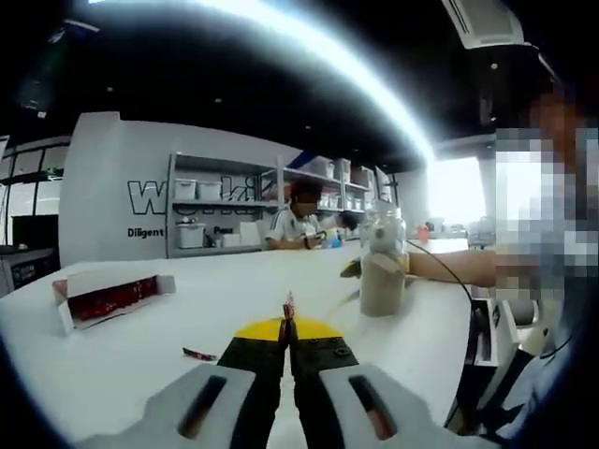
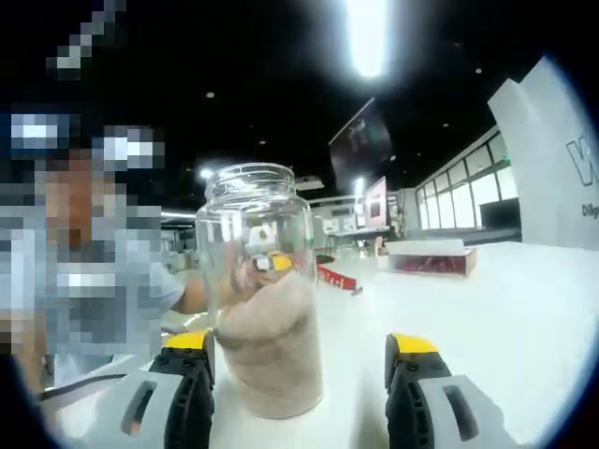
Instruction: Tear open the coffee pouch, take out the coffee, and pour the coffee from the pouch into the cup
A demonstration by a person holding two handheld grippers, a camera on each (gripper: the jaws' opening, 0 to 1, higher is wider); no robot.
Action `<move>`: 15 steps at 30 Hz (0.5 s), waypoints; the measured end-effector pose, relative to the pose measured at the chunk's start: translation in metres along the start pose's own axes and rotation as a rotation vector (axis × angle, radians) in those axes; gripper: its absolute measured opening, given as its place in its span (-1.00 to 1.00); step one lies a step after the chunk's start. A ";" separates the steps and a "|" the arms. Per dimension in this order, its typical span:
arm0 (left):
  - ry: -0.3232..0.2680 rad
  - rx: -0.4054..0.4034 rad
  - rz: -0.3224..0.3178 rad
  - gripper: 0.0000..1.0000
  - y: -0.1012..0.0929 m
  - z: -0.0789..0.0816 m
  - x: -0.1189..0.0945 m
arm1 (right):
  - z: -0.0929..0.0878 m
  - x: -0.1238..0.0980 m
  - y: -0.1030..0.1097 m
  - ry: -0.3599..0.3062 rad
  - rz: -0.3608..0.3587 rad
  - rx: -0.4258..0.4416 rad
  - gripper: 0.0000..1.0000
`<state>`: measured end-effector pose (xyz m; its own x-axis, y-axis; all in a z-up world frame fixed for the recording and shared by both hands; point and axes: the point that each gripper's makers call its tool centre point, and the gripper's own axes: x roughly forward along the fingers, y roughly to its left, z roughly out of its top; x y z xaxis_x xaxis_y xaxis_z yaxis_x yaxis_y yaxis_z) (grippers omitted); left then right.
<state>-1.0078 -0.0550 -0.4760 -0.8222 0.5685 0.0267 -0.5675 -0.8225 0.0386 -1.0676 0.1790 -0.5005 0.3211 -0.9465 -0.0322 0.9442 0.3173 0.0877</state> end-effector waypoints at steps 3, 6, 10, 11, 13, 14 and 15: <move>0.005 0.008 -0.003 -0.90 -0.001 -0.001 0.000 | -0.001 0.001 0.000 0.004 0.000 0.000 0.48; 0.007 0.008 0.003 -0.90 0.000 -0.002 0.000 | -0.002 0.002 0.002 0.007 0.000 -0.003 0.48; 0.012 0.008 0.017 -0.90 0.003 -0.005 -0.001 | -0.002 0.001 0.001 0.009 0.000 -0.003 0.48; 0.014 0.010 0.021 -0.90 0.004 -0.006 -0.002 | -0.002 0.001 0.000 0.010 0.000 -0.004 0.48; 0.021 0.024 0.043 -0.90 0.008 -0.008 -0.002 | -0.002 0.001 -0.001 0.011 0.000 -0.004 0.48; 0.022 0.028 0.050 -0.90 0.010 -0.008 -0.003 | -0.002 0.000 -0.001 0.012 0.000 -0.004 0.48; 0.021 0.027 0.052 -0.90 0.011 -0.008 -0.003 | -0.003 0.000 -0.001 0.013 0.000 -0.004 0.48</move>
<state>-1.0119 -0.0658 -0.4840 -0.8515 0.5242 0.0086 -0.5227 -0.8501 0.0642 -1.0686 0.1784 -0.5031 0.3217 -0.9458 -0.0447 0.9446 0.3174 0.0835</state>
